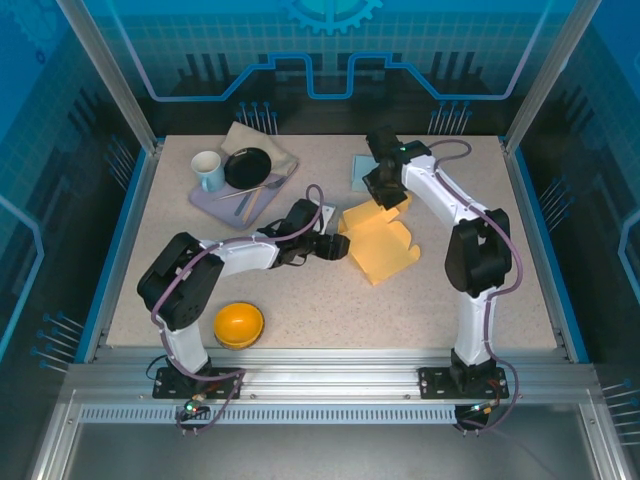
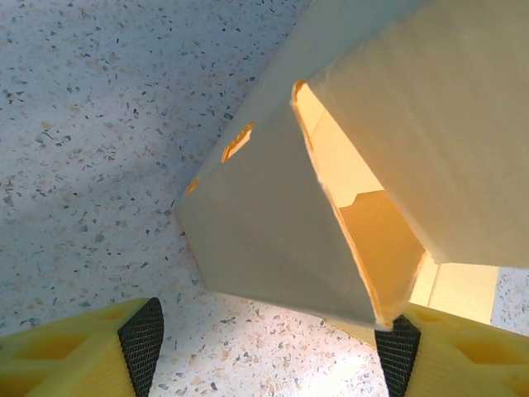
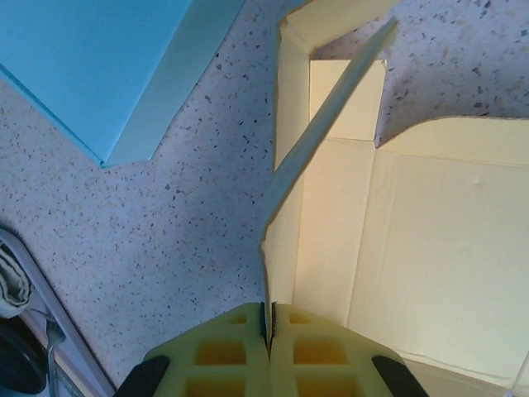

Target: Fold the paper box

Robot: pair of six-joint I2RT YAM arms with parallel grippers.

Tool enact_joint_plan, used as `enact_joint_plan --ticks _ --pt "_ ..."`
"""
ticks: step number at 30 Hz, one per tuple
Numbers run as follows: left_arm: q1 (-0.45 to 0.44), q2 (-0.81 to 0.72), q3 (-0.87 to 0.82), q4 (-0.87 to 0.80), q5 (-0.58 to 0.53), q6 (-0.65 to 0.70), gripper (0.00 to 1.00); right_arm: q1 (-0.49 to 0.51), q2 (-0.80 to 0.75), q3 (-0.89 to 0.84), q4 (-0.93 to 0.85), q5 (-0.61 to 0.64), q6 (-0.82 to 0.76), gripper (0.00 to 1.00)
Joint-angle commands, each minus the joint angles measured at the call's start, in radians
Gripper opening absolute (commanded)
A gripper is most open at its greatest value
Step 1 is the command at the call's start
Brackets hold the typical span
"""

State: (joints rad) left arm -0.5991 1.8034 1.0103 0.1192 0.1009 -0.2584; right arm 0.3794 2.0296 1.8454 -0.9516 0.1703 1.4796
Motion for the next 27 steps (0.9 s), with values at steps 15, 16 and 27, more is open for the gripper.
enact_joint_plan --ticks 15,16,27 --pt "0.097 -0.293 -0.145 0.061 0.138 -0.127 0.76 0.023 -0.271 -0.152 -0.185 0.254 0.266 0.0" --pt "0.096 -0.296 -0.142 0.059 0.14 -0.135 0.76 0.026 -0.3 -0.176 -0.18 0.262 0.286 0.0" --pt "0.027 -0.288 -0.09 0.028 0.156 -0.144 0.76 0.052 -0.463 -0.453 0.098 0.346 0.179 0.0"
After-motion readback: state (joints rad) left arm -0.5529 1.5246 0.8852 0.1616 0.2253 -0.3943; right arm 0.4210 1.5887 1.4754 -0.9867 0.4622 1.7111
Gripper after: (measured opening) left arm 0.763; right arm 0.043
